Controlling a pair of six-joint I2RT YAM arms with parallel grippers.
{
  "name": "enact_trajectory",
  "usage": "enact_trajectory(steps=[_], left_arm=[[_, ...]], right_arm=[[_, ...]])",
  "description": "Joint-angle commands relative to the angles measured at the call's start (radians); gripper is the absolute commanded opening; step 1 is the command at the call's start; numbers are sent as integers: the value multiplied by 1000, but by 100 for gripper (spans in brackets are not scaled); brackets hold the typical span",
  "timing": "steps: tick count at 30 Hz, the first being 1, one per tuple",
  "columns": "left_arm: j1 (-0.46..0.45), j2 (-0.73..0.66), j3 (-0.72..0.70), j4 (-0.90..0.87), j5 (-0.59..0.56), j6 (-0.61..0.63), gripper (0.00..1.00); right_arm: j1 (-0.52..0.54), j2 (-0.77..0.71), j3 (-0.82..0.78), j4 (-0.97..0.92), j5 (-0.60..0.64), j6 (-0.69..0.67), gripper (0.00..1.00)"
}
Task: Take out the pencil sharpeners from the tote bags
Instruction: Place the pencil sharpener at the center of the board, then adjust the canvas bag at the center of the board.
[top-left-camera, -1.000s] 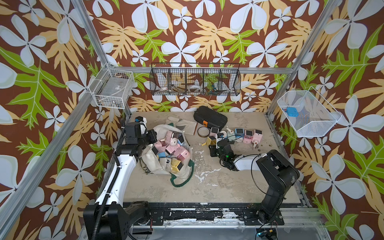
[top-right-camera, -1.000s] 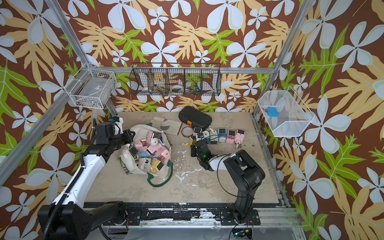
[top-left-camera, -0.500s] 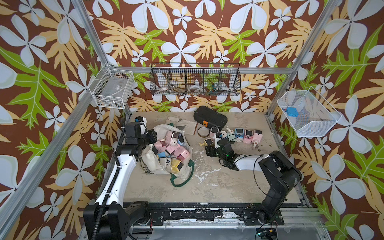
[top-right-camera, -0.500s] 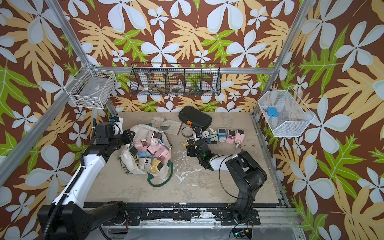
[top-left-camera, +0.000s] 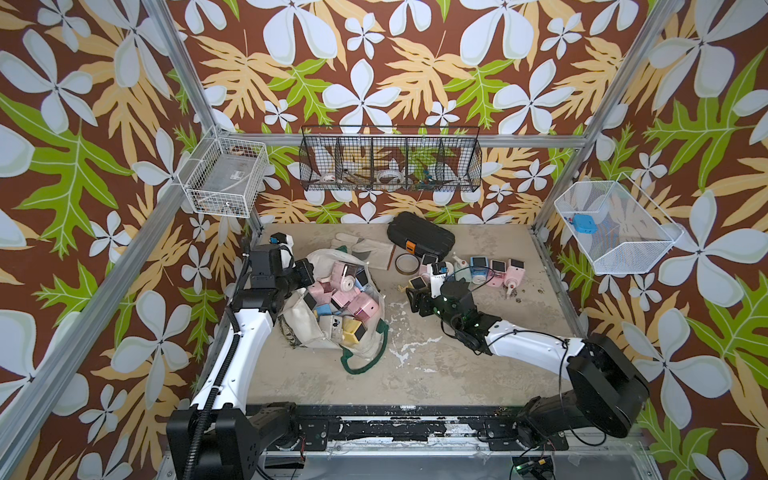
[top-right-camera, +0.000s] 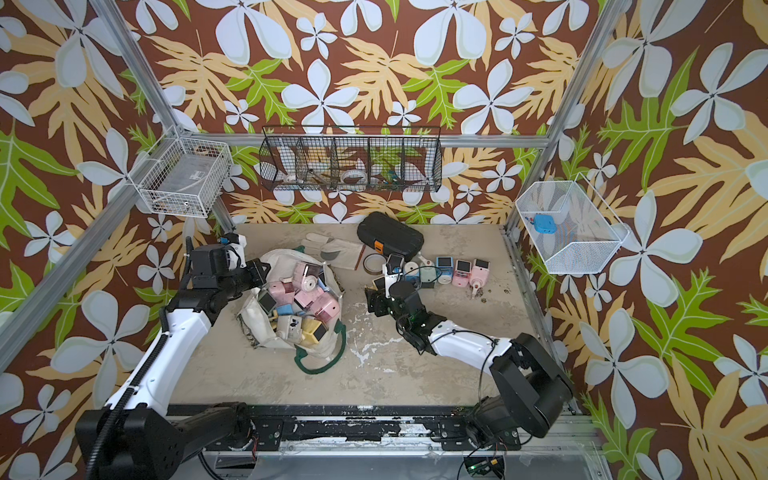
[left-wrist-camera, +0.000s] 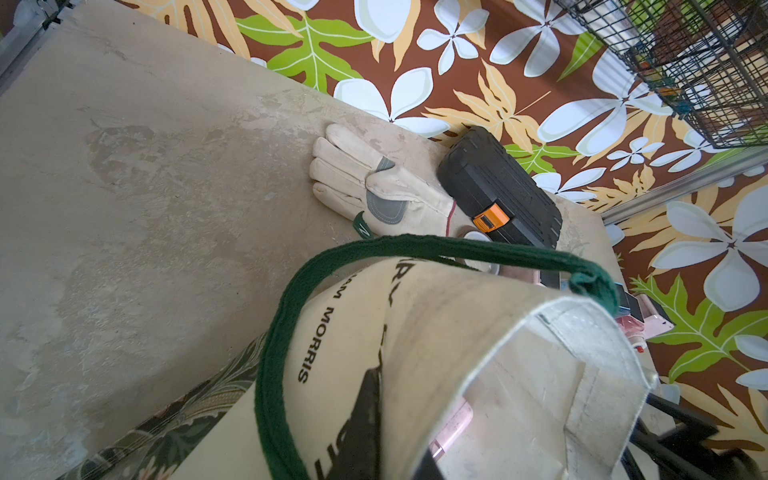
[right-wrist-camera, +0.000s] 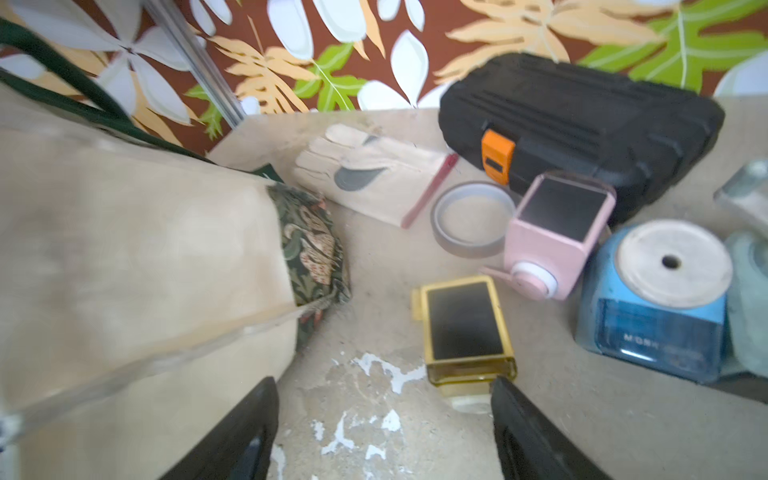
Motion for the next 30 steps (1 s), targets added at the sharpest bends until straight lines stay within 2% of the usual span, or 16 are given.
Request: enact_trajectory(steps=[1,6,9,14,20,26,28,30], left_arm=[[-1,-7,2,61,58,-18,0],[0,-5,2,61,55,-18,0],[0,-5,3,61,57,-18,0],[0,-5,3,58,54,-13,0],[0,-7,4,59,56,-13,0],[0,-13,3,57,57,-1,0],[1,-11,2,56,66,1,0],[1,-11,3,56,65,1,0]], right_arm=[[63,-64,-6,-4,73,-95,78],[205,-145,-6,20,131,-227,73],[225,-145,3,22,103,-246,75],[227,-45,80,-28,14,-286,77],[225,102,194,-93,8,-301,75],[204,205,259,-133,0,-280,56],[201,239,286,-161,-29,-278,47],[201,252,299,-170,-67,-278,33]])
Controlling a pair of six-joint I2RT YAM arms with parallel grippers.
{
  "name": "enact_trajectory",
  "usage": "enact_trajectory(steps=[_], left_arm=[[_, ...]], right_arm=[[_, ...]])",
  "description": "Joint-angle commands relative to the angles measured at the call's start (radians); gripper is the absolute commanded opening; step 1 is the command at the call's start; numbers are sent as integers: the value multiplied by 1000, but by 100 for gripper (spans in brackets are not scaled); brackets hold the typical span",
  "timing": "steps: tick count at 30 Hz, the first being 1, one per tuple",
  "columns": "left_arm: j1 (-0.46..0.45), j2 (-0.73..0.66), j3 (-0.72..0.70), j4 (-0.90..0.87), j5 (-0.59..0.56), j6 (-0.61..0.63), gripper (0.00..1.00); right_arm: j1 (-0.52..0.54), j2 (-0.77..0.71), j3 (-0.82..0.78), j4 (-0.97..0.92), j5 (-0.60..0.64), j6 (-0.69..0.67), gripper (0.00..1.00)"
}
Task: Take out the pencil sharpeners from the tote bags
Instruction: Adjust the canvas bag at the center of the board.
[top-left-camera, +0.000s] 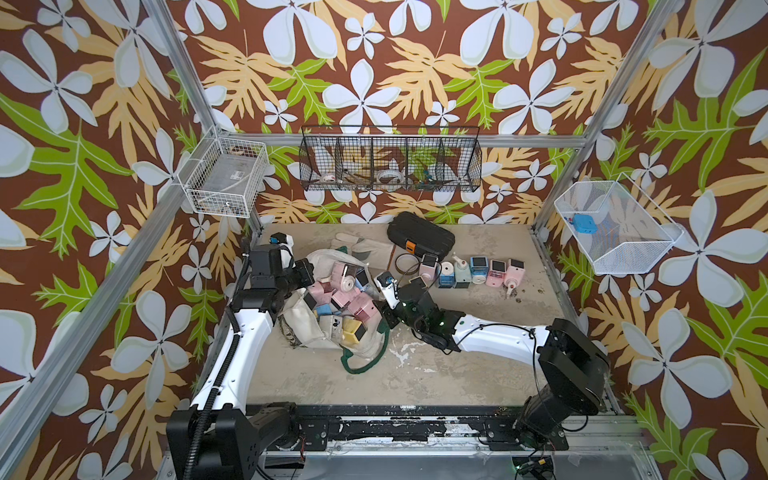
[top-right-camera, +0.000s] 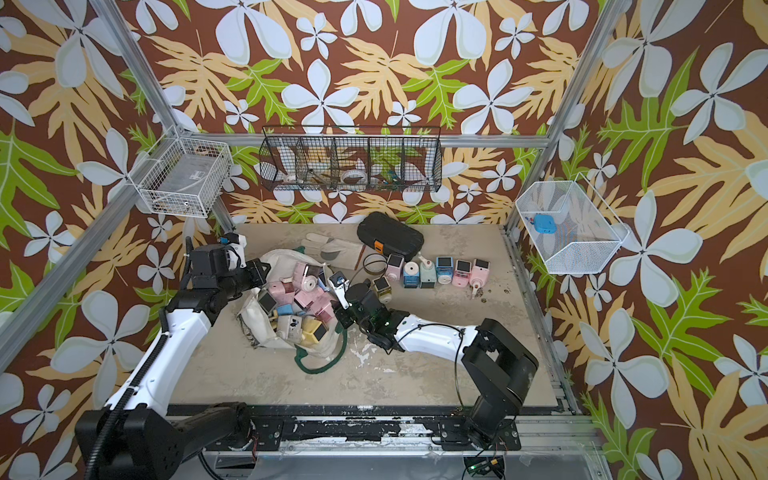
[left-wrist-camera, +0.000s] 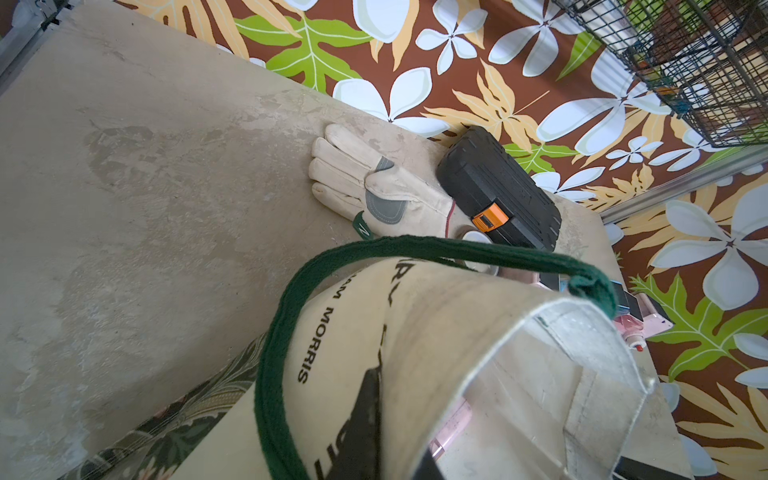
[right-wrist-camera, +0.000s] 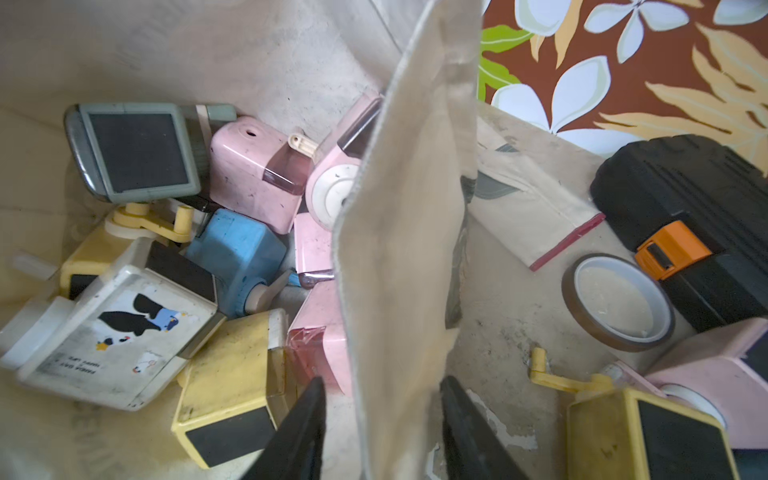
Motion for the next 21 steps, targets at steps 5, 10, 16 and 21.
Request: enact_trajectory(steps=[5,10,16,21], left_arm=[[0,-11,2,57,50,-2,0],[0,-8,6,67,49,5,0],[-17,-4,5,101,-14,28,0],[-38,22,19,149,-14,34,0]], right_arm=[[16,-39,-24,-6,-92,27,7],[58,-96,-91,27,-106,100,0],[154,-80,-71,3,-119,147,0],[210,-55,-78,28,-147,116,0]])
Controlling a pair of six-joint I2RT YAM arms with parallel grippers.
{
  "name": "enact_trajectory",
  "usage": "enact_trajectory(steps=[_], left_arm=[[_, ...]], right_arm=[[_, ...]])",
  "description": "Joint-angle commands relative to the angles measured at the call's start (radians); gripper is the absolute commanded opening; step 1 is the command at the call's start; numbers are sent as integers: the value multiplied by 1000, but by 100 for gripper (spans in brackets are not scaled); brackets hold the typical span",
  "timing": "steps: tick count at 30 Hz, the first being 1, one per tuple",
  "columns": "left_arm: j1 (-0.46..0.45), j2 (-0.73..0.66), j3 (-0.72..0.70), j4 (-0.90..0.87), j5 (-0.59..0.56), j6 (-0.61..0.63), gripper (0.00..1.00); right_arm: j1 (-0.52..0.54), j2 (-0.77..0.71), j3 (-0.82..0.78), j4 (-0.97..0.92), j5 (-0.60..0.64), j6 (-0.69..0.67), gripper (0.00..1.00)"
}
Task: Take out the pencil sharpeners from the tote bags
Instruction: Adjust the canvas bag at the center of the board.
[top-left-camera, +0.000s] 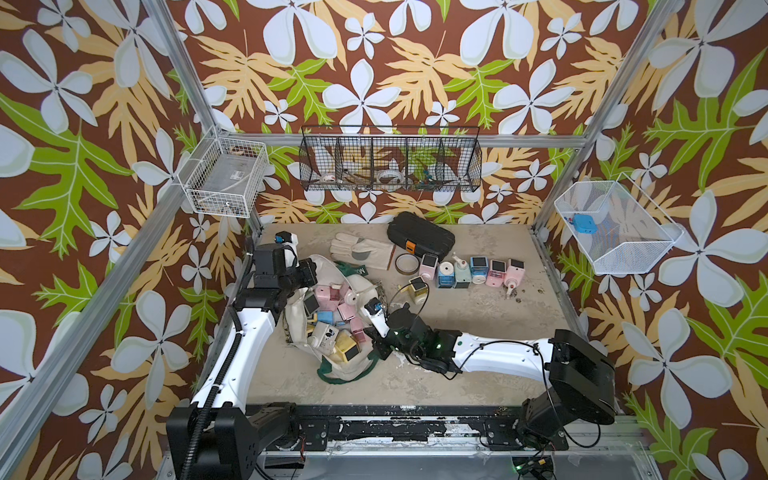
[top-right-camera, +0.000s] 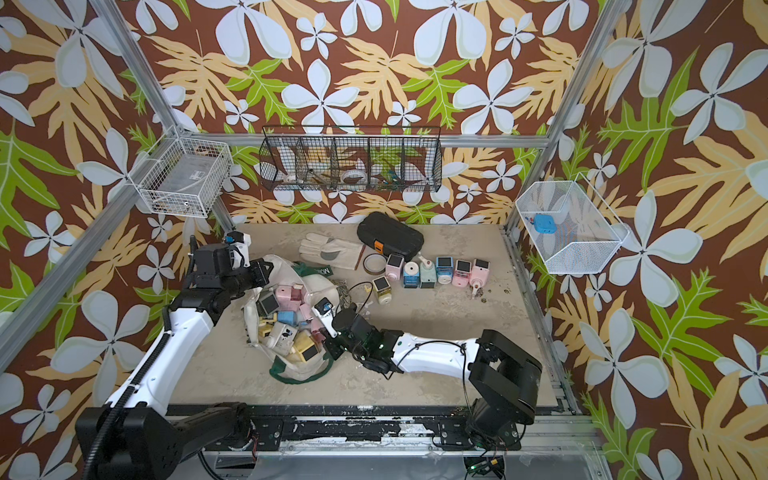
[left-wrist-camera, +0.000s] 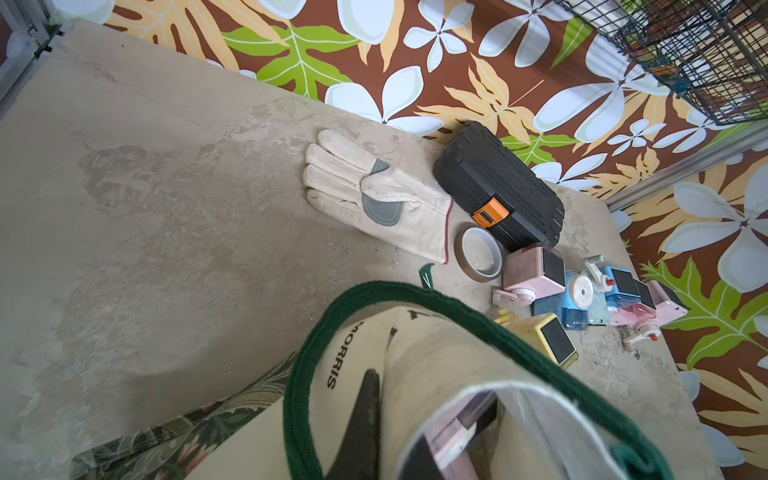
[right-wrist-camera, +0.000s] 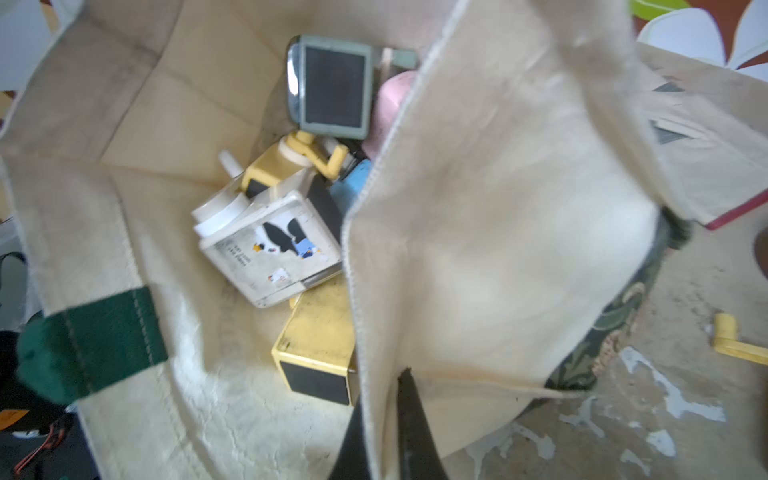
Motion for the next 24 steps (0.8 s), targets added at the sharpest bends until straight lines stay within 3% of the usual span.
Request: enact_trajectory(steps=[1,5,9,12,18,24], left_arm=[[-10,8,24,126,11,-10,0],[-26,-36,-20,199,-20,50,0],[-27,-79,-109,278,-17,34,0],[-27,-92,-116,279,5,30,0],[-27,-122,-143,274,-15,15,0],[-21,-120,-133,245,-10,3,0]], right_arm=[[21,10,-6,68,-76,-25,0],[22,-6,-10,56,-38,-43,10],[21,-95,-51,72,-4,-56,45],[22,-171,-63,54,31,-79,59],[53,-259,-30,5,-39,-75,68],[158,-79,170,-125,-75,-49,68]])
